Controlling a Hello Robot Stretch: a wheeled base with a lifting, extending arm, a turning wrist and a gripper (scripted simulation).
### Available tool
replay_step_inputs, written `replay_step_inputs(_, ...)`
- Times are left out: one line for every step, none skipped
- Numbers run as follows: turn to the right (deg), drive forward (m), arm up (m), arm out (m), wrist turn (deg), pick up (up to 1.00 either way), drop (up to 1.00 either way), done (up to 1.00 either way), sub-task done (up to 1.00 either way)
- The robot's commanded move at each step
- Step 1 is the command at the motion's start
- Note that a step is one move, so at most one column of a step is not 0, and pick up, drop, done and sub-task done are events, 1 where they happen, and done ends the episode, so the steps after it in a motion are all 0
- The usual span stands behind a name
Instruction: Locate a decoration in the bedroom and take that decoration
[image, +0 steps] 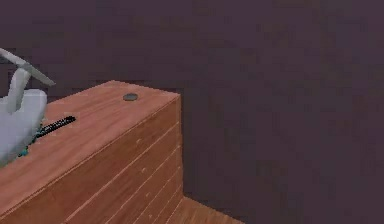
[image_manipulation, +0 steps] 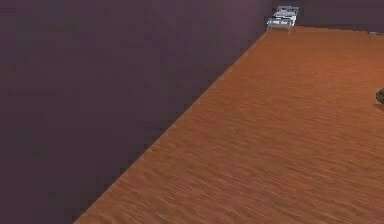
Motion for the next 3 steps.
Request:
replay_step_inputs(0.0, 0.05, 0.0, 0.0, 0.0, 0.0, 0.0, 0.0, 0.0)
replay_step_inputs(-45.0, 0.0, 0.0, 0.0, 0.0, 0.0, 0.0, 0.0, 0.0)
replay_step_inputs(-45.0, 0.0, 0.0, 0.0, 0.0, 0.0, 0.0, 0.0, 0.0)
